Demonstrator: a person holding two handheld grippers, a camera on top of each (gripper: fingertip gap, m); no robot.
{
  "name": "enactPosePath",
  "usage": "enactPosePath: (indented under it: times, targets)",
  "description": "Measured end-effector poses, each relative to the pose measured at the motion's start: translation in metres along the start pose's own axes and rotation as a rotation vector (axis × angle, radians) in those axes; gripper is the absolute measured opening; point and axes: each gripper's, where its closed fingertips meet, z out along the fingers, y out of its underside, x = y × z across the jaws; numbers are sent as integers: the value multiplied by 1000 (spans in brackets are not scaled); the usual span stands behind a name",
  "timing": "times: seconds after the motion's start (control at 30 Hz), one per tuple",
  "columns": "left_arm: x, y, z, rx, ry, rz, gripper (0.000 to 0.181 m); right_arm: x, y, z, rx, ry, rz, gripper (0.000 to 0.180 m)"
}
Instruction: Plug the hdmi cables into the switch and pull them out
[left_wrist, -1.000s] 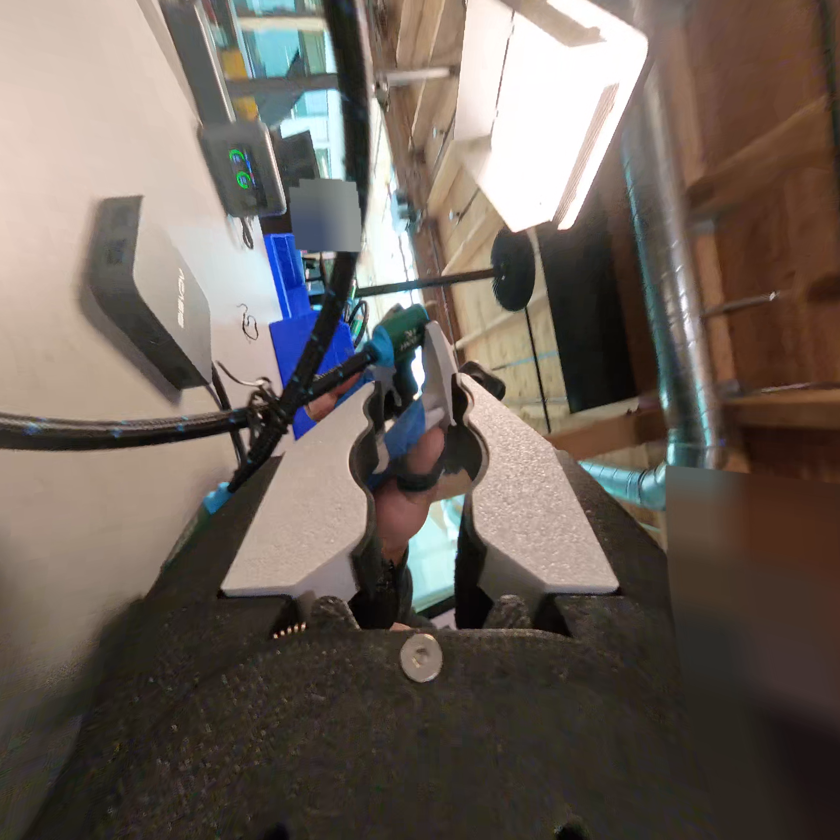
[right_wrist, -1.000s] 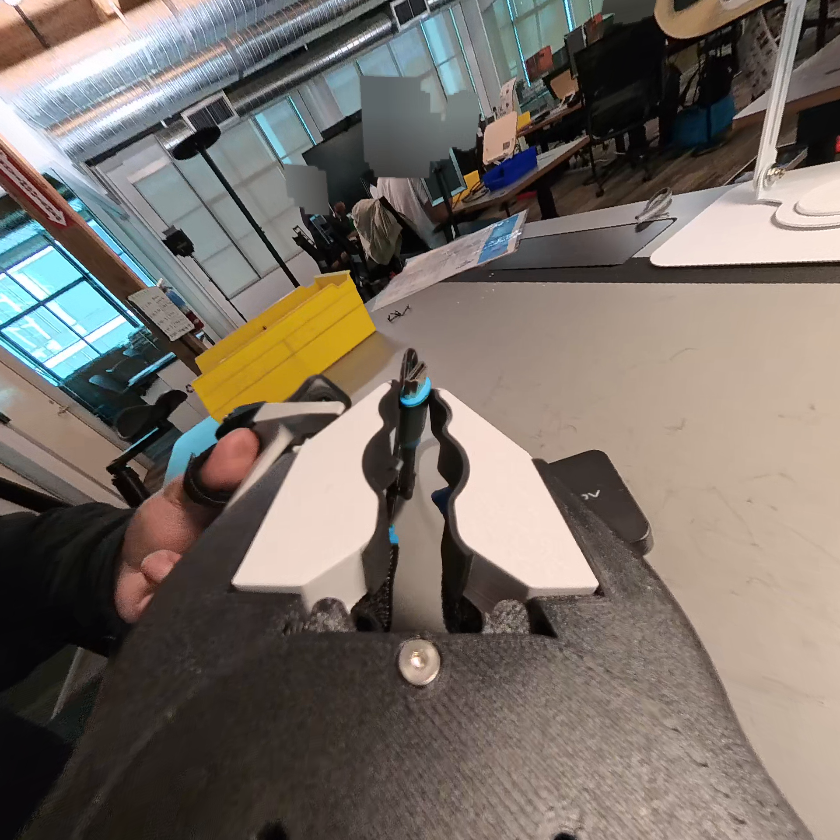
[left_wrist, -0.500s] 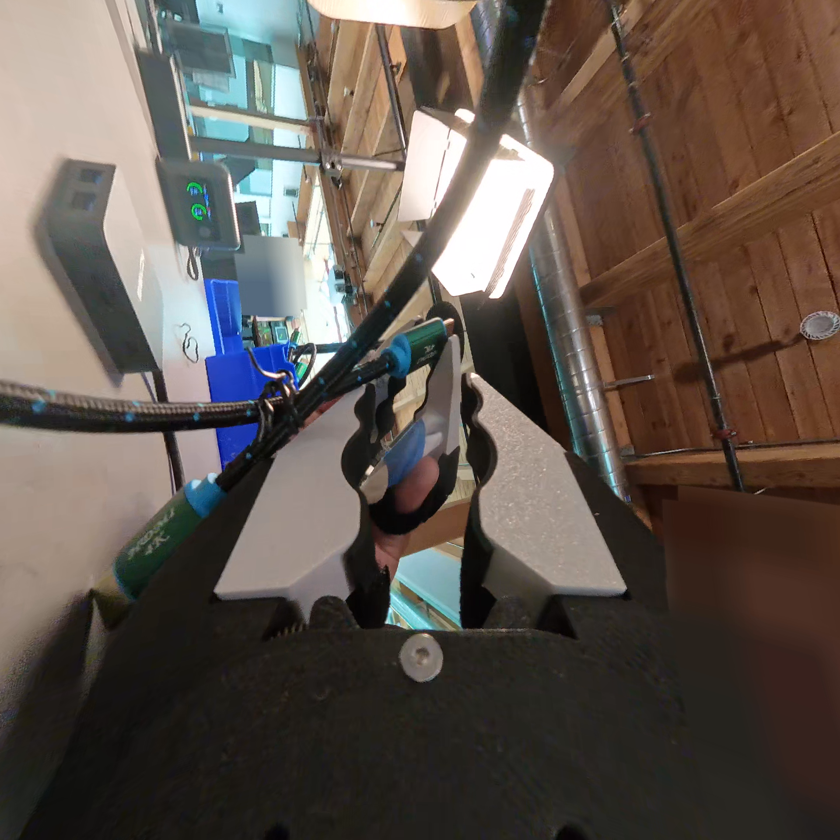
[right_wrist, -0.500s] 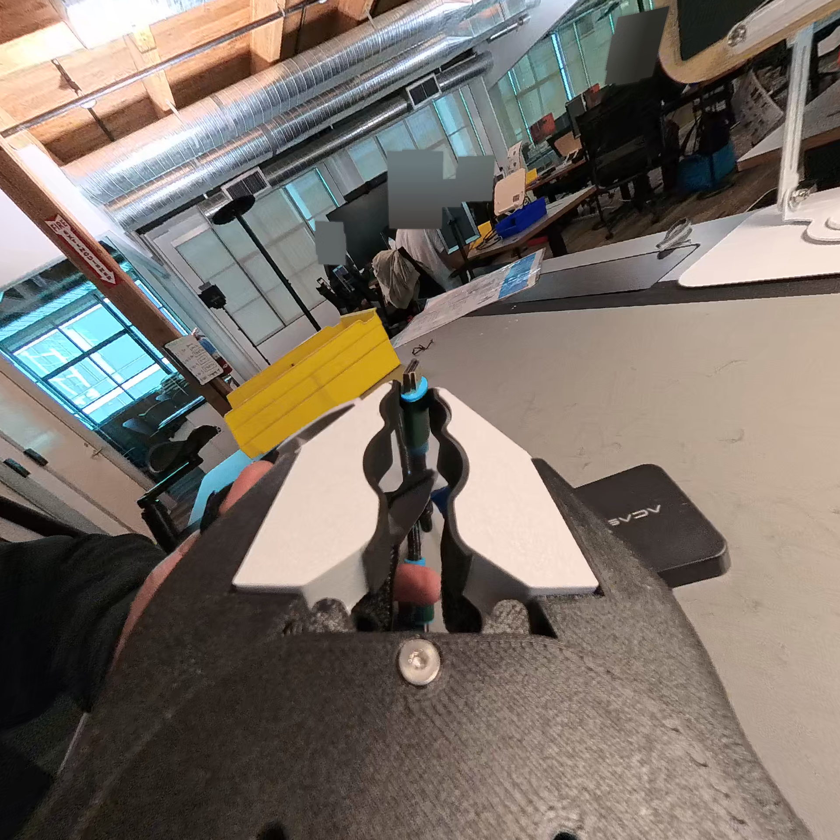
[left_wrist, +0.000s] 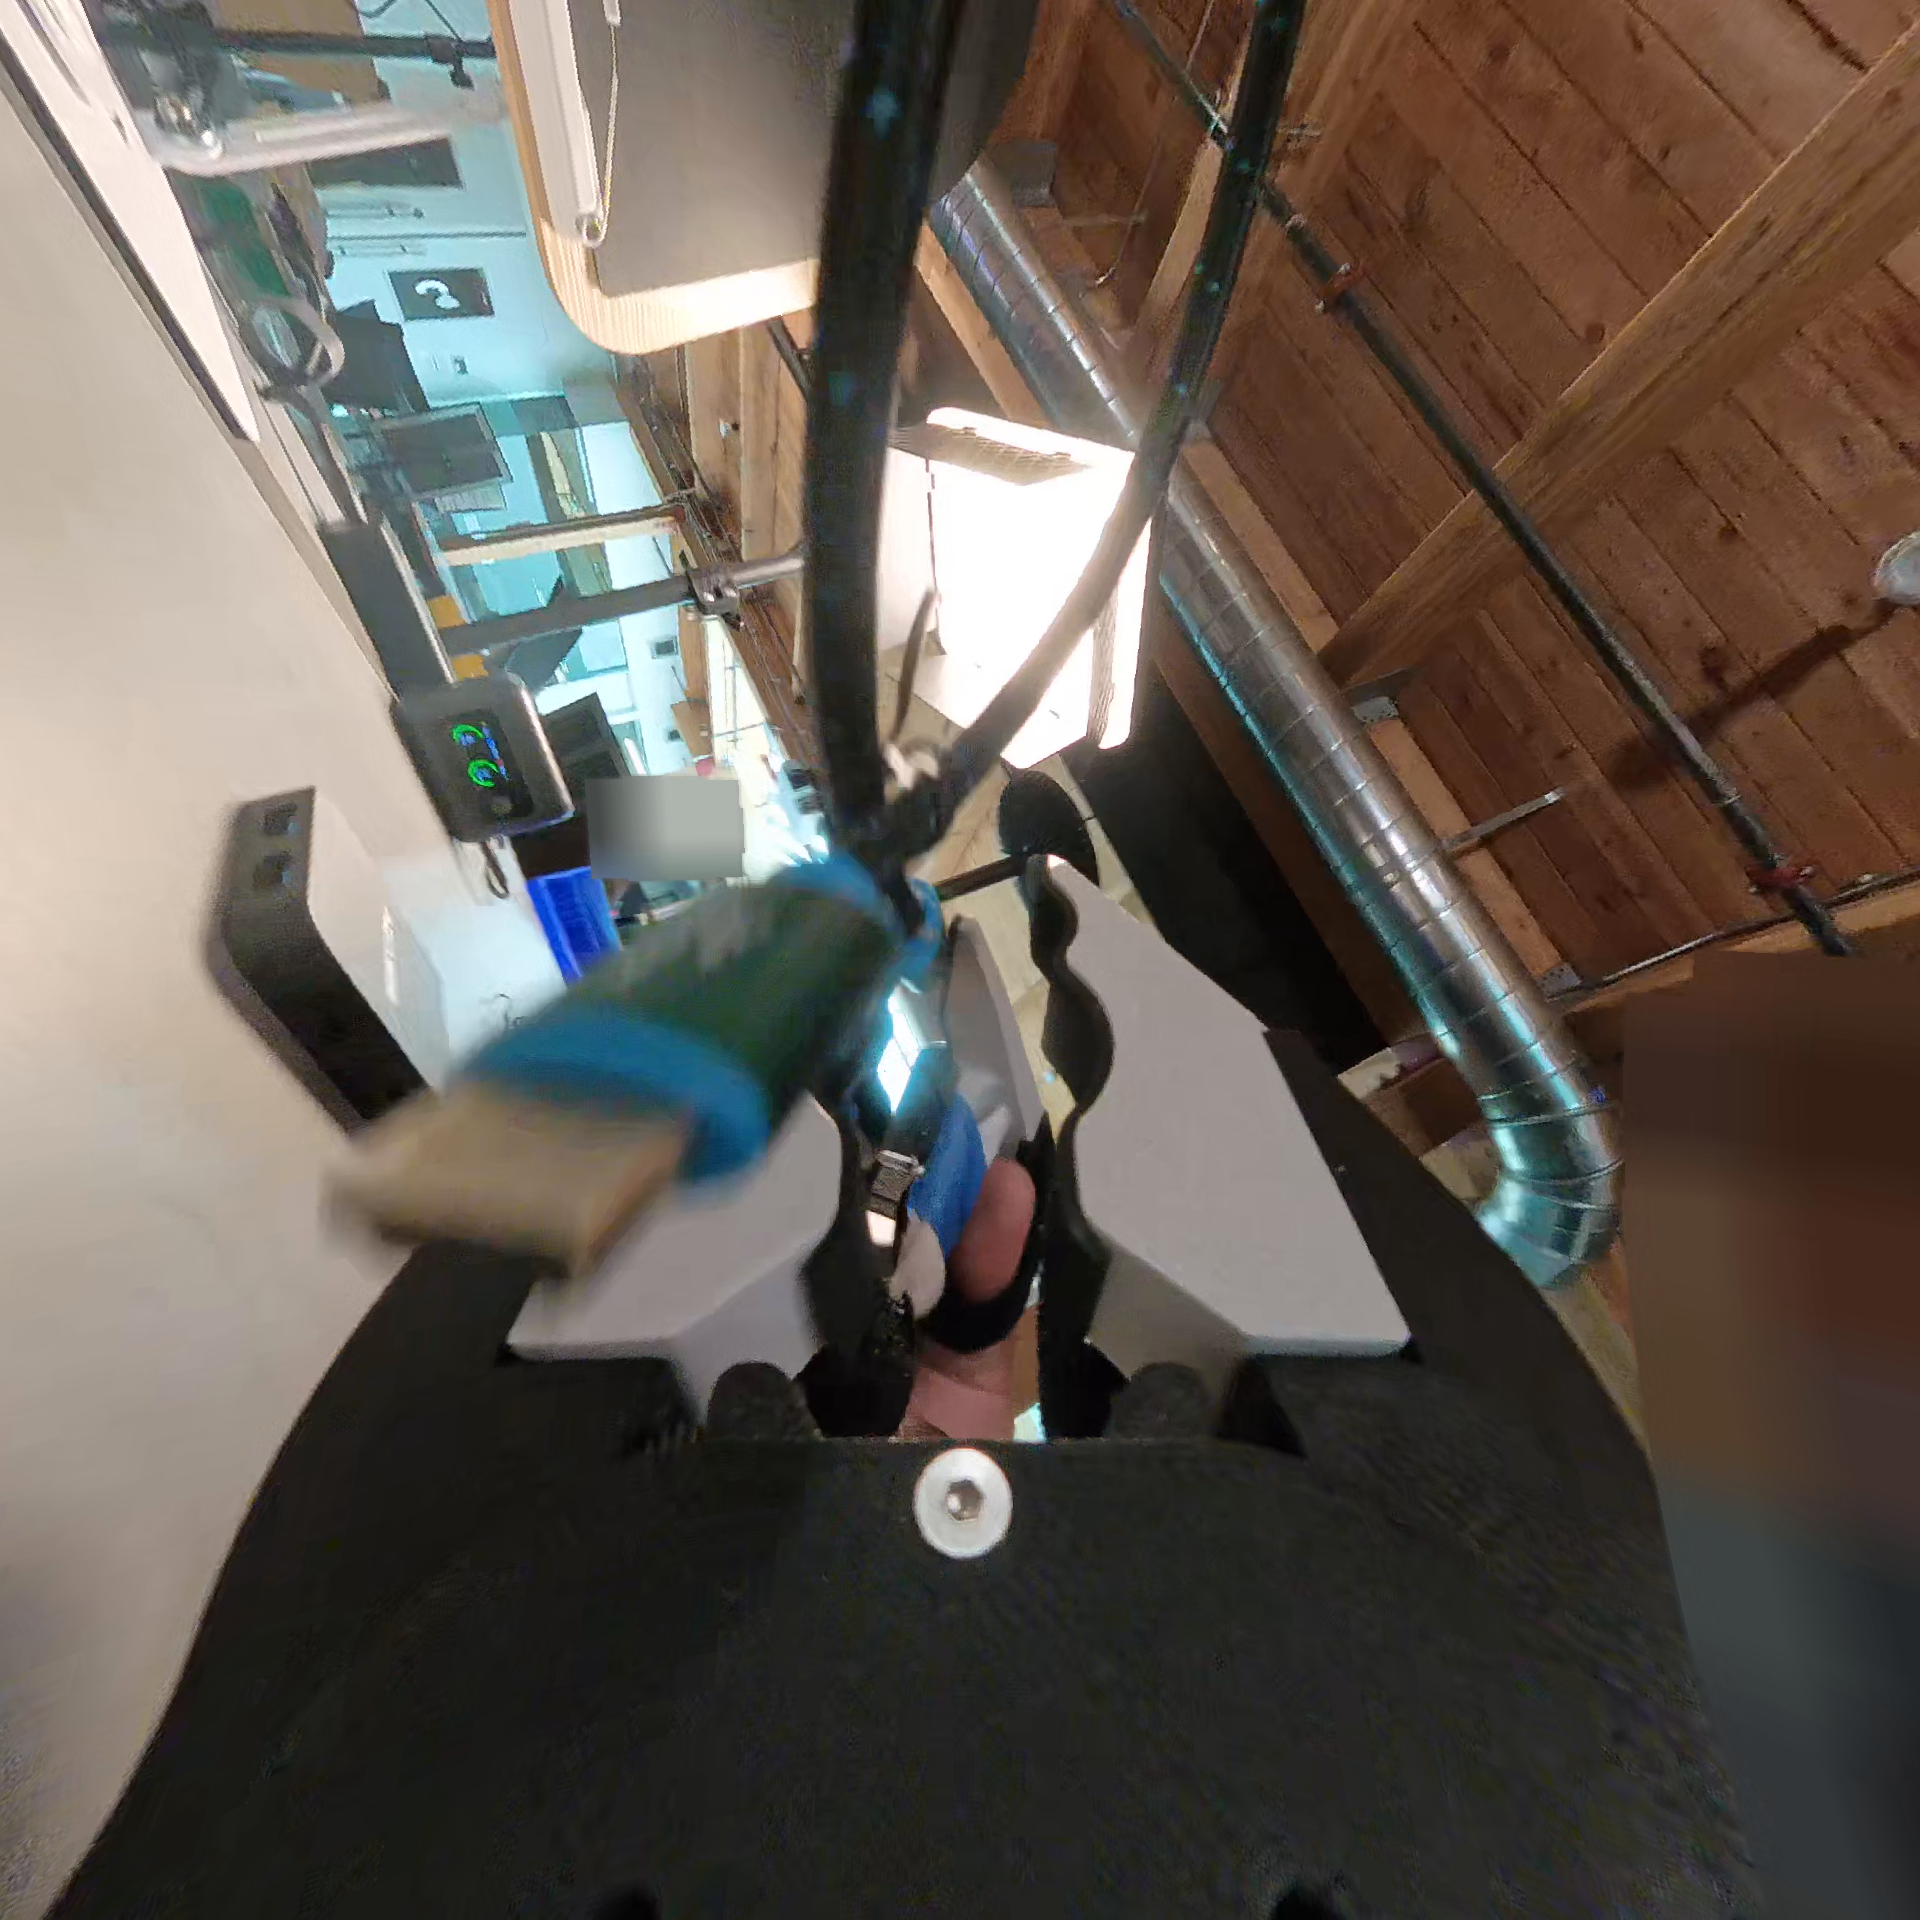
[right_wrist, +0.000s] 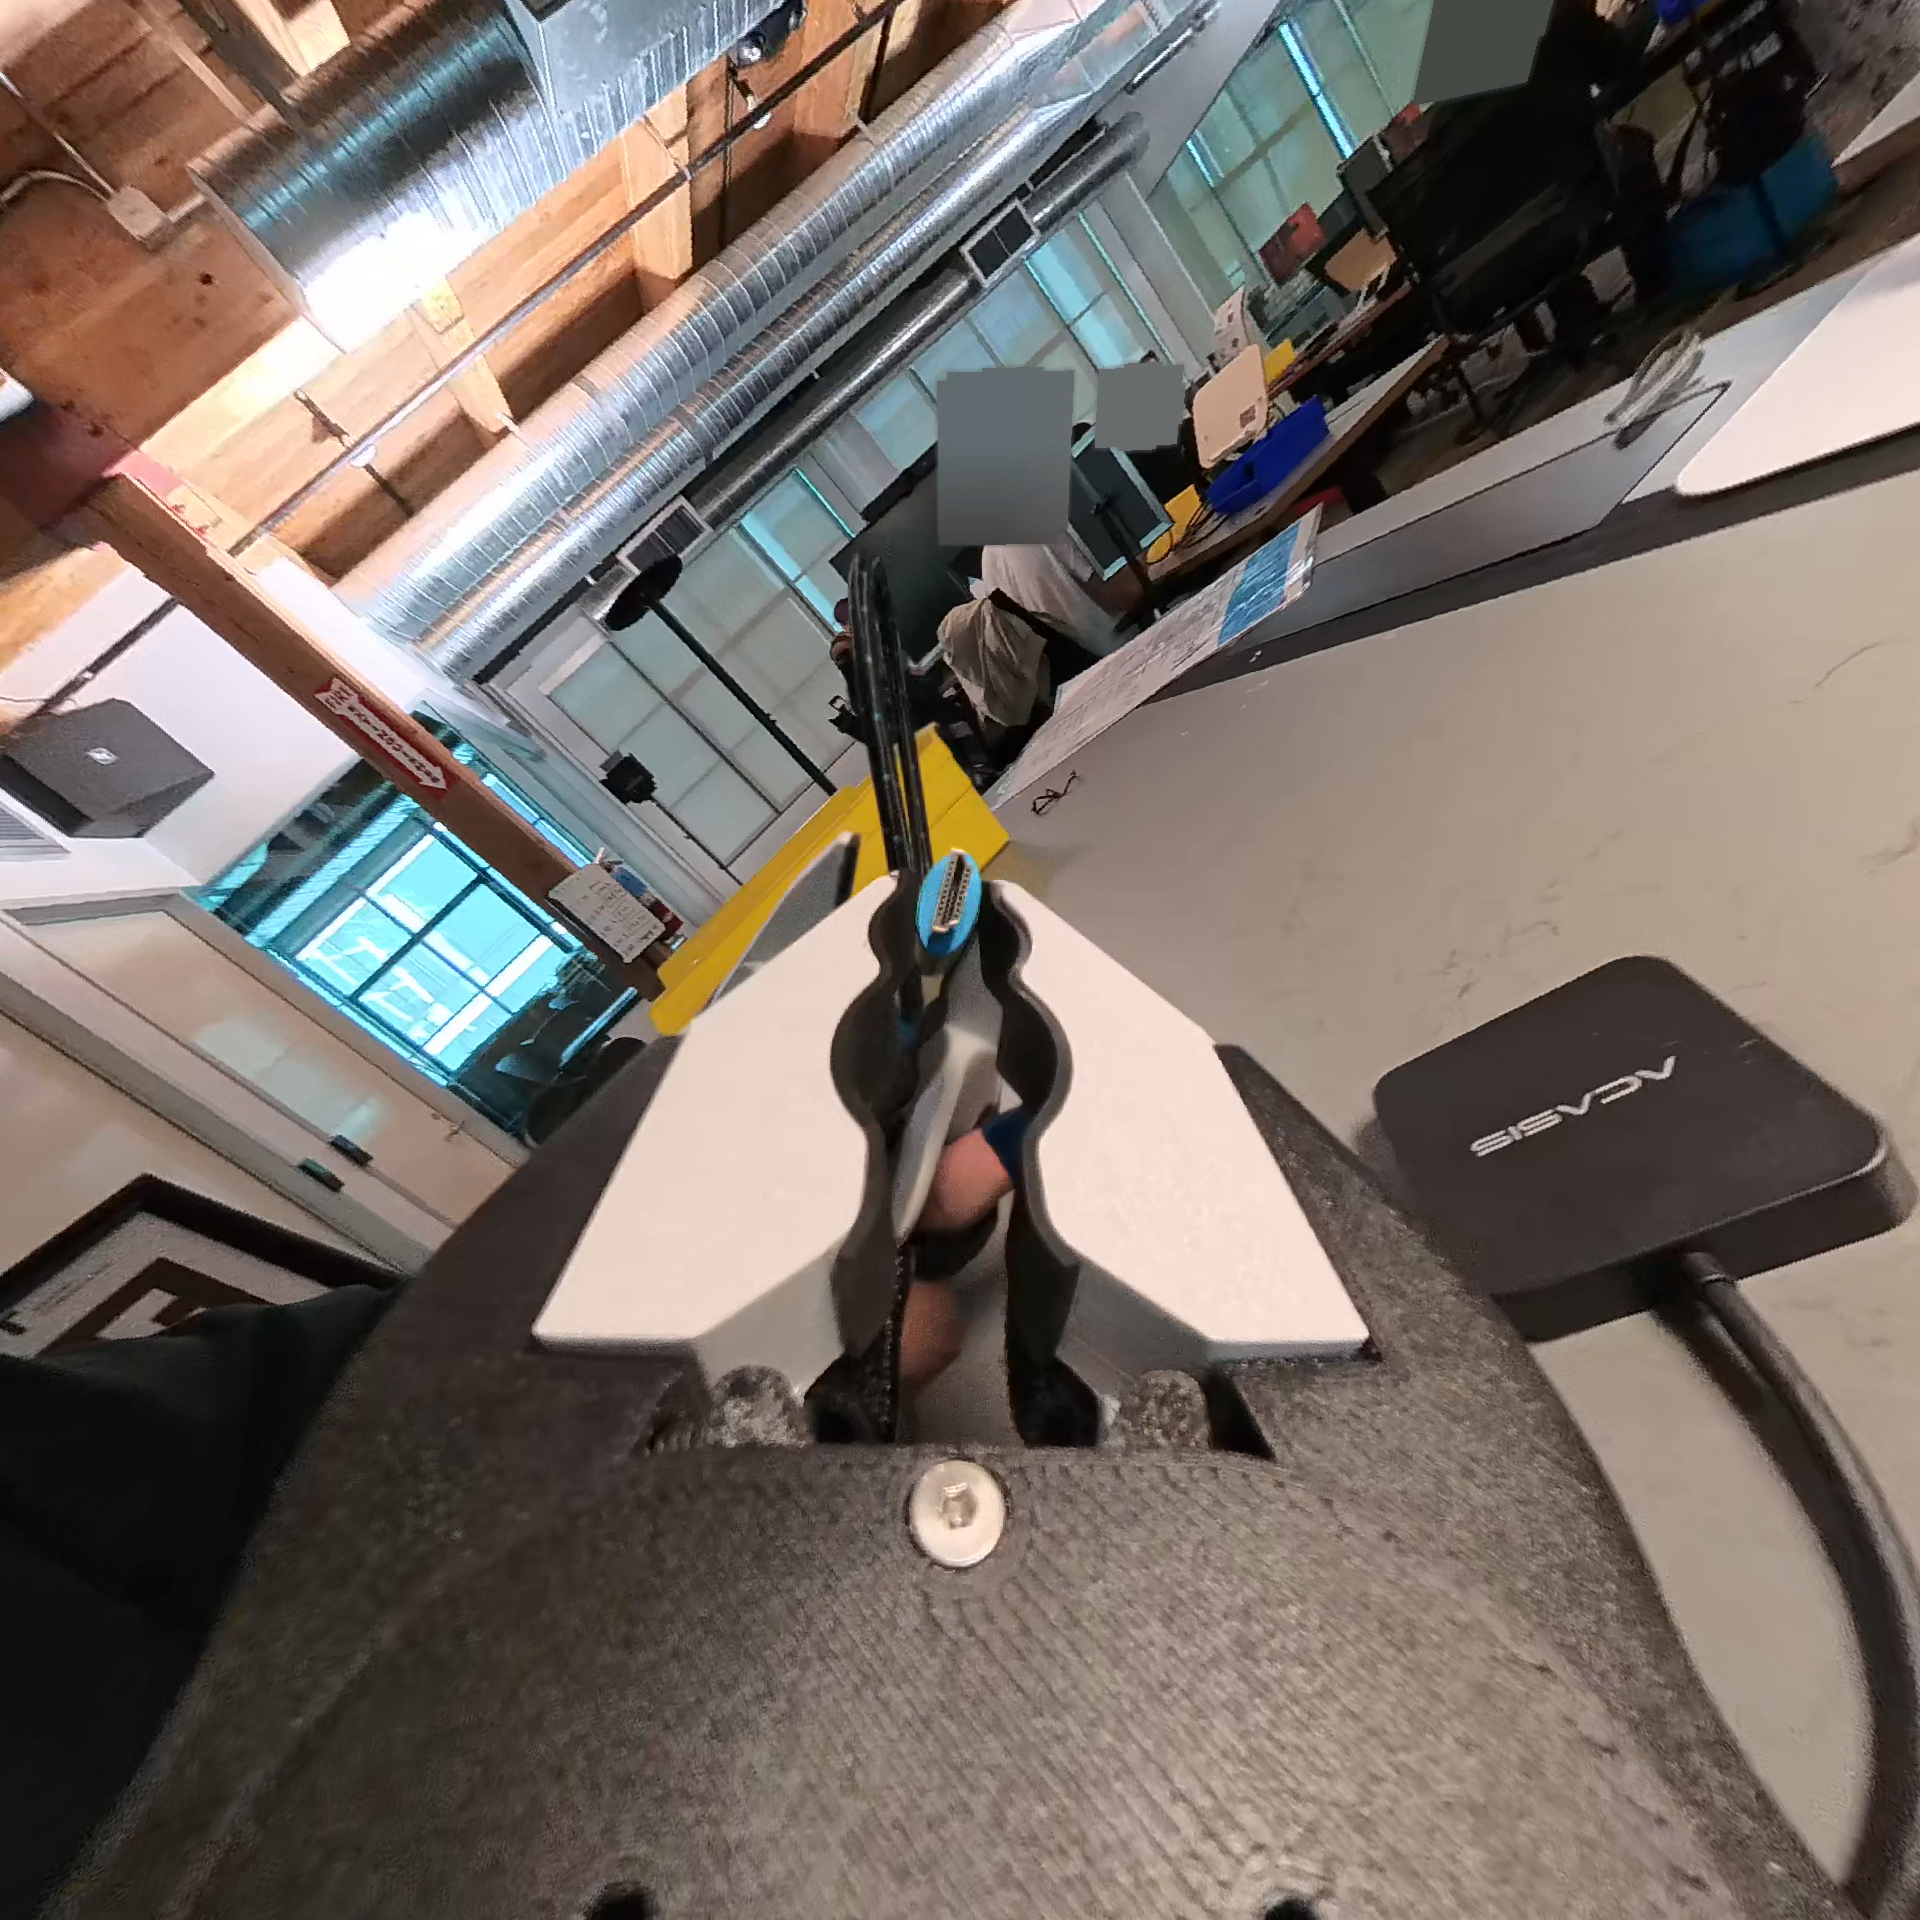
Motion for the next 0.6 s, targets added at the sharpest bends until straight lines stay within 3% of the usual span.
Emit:
enactPosePath:
  times: [0.13, 0.23, 0.37, 0.47, 0.6]
  targets:
    - [-2, 2, 4, -81, -23, 79, 20, -2, -2, -1, 9, 6, -20, 13]
    - [-1, 7, 8, -158, -25, 131, 24, -1, -6, -2, 21, 13, -32, 13]
    - [-2, 12, 9, -225, -18, 84, 25, 1, -6, -2, 0, -10, -27, 13]
    - [-4, 10, 7, -235, -22, 57, 11, -2, -5, -1, -33, -53, -30, 13]
    - [-3, 9, 7, -284, -56, 205, 11, -4, -8, -1, -82, -66, -102, 15]
